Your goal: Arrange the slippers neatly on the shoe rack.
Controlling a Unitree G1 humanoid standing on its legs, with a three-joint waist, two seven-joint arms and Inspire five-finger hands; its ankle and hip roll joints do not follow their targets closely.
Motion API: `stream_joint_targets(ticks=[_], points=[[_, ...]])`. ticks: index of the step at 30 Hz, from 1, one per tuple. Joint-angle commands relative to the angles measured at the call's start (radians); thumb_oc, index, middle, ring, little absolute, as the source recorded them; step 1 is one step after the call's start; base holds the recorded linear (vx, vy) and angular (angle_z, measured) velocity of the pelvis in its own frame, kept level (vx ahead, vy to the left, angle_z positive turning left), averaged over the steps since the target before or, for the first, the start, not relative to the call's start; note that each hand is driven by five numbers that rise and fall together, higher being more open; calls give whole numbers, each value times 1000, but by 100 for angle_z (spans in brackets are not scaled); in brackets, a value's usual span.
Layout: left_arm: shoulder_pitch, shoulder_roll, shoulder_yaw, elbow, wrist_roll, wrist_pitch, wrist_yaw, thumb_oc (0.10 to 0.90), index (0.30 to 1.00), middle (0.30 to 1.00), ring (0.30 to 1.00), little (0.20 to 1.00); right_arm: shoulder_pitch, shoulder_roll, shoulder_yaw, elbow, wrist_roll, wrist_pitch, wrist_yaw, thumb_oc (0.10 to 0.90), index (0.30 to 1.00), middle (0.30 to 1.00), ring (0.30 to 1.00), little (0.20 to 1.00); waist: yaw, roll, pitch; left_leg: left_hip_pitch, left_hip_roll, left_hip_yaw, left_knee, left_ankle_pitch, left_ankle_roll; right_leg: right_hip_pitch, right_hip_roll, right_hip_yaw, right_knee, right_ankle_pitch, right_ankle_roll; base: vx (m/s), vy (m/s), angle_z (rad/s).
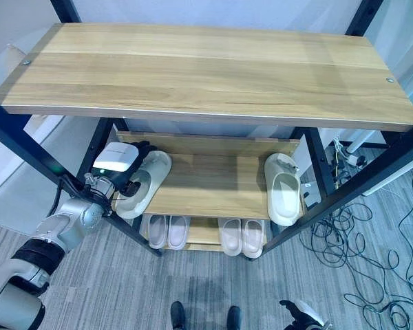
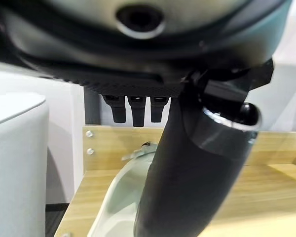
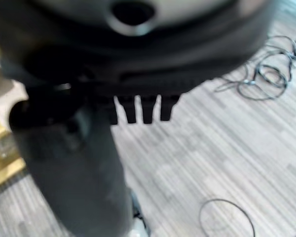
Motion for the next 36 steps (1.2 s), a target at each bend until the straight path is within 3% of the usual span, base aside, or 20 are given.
stream_joint_targets(ticks=[1, 4, 5, 6, 8, 17, 21, 36], points=[[-219, -12, 36, 80, -3, 30, 107, 800, 900, 900, 900, 900, 18, -46, 7, -8, 31, -6, -13, 800, 900, 900, 900, 900, 12, -13, -47, -47, -2, -5, 1, -5, -68, -97, -104, -52, 5, 65, 153, 0, 0, 0], [-242, -32, 27, 110, -12, 37, 109, 800, 900, 900, 900, 900, 17, -45, 6, -4, 35, -3, -13, 800, 900, 900, 900, 900, 7, -13, -48, -51, -1, -4, 1, -4, -68, -104, -105, -51, 5, 68, 154, 0, 0, 0], [-248, -38, 23, 117, -16, 37, 107, 656, 684, 684, 684, 684, 18, -45, 6, -3, 35, -2, -13, 800, 900, 900, 900, 900, 6, -13, -48, -52, 0, -3, 1, -3, -68, -105, -105, -50, 5, 69, 154, 0, 0, 0], [-253, -43, 22, 123, -22, 37, 106, 656, 684, 684, 684, 684, 18, -45, 6, -1, 37, 0, -12, 800, 900, 900, 900, 900, 5, -13, -48, -52, 0, -2, 1, -3, -68, -105, -105, -49, 5, 70, 154, 0, 0, 0], [-259, -51, 19, 128, -34, 35, 103, 400, 300, 300, 300, 300, 18, -43, 4, 1, 40, 2, -12, 800, 900, 900, 900, 900, 4, -12, -46, -49, -1, 1, 1, -3, -68, -105, -105, -47, 5, 69, 155, 0, 0, 0], [-192, -102, 70, 72, -104, 22, 90, 400, 300, 300, 300, 300, 26, -28, -9, 8, 47, 22, -6, 800, 900, 900, 900, 900, 5, -4, -38, -22, 1, 13, 1, -9, -67, -86, -103, -41, 5, 64, 153, 16, -22, -7], [-99, -170, 122, -2, -122, 18, 95, 400, 300, 300, 300, 300, -14, 18, 7, 9, 32, 34, -23, 800, 900, 900, 900, 900, 21, 5, -43, 0, 2, 13, 1, -16, -68, -65, -101, -39, 5, 53, 148, 40, -31, -2], [113, -406, 236, -199, -256, -7, 104, 400, 300, 300, 300, 300, -33, 33, -42, 14, 41, 68, -51, 800, 900, 900, 900, 900, 13, 30, -43, 80, 20, 28, 1, -29, -72, 3, -81, -27, 5, 27, 137, 30, -58, -3]])
